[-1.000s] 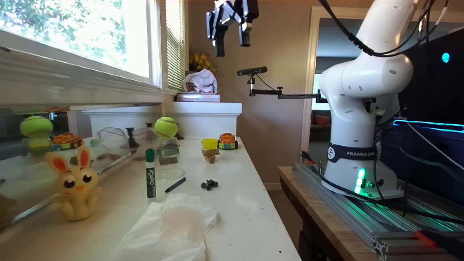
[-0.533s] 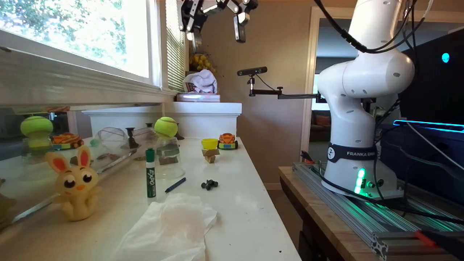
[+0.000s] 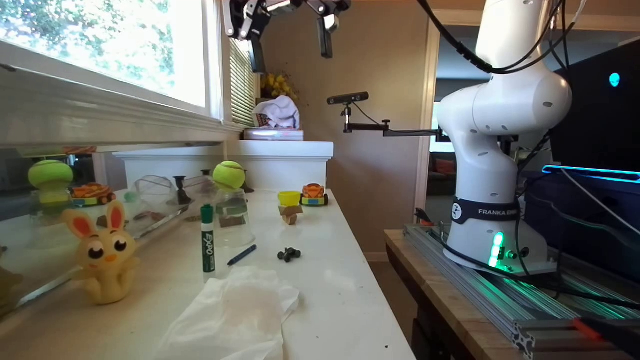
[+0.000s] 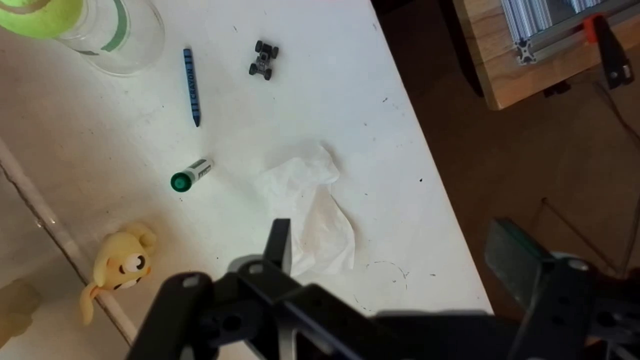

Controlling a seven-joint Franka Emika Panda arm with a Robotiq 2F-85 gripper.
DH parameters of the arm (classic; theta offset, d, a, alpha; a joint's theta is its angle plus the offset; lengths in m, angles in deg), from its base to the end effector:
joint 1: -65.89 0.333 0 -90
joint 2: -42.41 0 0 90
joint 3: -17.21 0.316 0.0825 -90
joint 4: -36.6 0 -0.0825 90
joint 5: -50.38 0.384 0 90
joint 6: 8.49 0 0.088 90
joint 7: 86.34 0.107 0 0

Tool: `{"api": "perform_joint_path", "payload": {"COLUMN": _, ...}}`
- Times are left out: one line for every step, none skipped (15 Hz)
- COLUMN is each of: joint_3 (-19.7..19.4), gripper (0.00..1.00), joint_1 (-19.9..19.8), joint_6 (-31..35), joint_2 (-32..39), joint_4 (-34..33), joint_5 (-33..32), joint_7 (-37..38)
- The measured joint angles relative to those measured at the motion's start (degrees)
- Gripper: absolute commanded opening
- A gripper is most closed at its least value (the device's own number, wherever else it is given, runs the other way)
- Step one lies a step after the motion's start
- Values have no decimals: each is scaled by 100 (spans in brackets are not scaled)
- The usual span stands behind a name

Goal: Move the black object to the right then left.

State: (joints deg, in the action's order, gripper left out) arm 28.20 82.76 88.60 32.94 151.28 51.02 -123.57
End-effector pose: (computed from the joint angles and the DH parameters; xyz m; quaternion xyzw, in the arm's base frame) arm 0.4343 0.2359 0.5172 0.8426 0.5336 -0.0729 0.0041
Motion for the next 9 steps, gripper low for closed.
{"api": "perform_joint_path", "payload": {"joint_3": 0, "gripper": 100, "joint_1": -2, "joint_6": 0, "joint_2": 1, "joint_4": 0, "joint_5": 0, "joint_7": 0}}
{"api": "perform_joint_path", "payload": {"joint_3": 0, "gripper": 100, "joint_1": -2, "joint_6": 0, "joint_2": 1, "joint_4": 0, "joint_5": 0, "joint_7": 0}}
{"api": "perform_joint_path", "payload": {"joint_3": -4, "gripper": 100, "joint_1": -15, "joint_6": 6, "joint_2": -28, "joint_4": 51, "joint_5": 29, "joint_7": 41}}
{"api": "perform_joint_path", "payload": {"joint_3": -14, "gripper": 100, "joint_1": -24, "joint_6": 160, "joint_2": -85, "joint_4": 181, "joint_5": 73, "joint_7": 47}}
{"api": "perform_joint_path", "payload": {"joint_3": -15, "gripper": 100, "joint_1": -23, "joint_6": 302, "joint_2": -134, "joint_4": 328, "joint_5": 80, "joint_7": 26}}
{"api": "perform_joint_path", "payload": {"joint_3": -5, "gripper": 100, "joint_1": -16, "joint_6": 424, "joint_2": -153, "joint_4": 446, "joint_5": 80, "joint_7": -27}}
{"api": "perform_joint_path", "payload": {"joint_3": 22, "gripper": 100, "joint_1": -2, "joint_6": 616, "joint_2": -135, "joint_4": 533, "joint_5": 80, "joint_7": -124}}
{"api": "perform_joint_path", "payload": {"joint_3": 59, "gripper": 100, "joint_1": 21, "joint_6": 818, "joint_2": -76, "joint_4": 573, "joint_5": 80, "joint_7": -230}}
{"api": "perform_joint_path", "payload": {"joint_3": 103, "gripper": 100, "joint_1": 49, "joint_6": 992, "joint_2": 3, "joint_4": 575, "joint_5": 78, "joint_7": -368}}
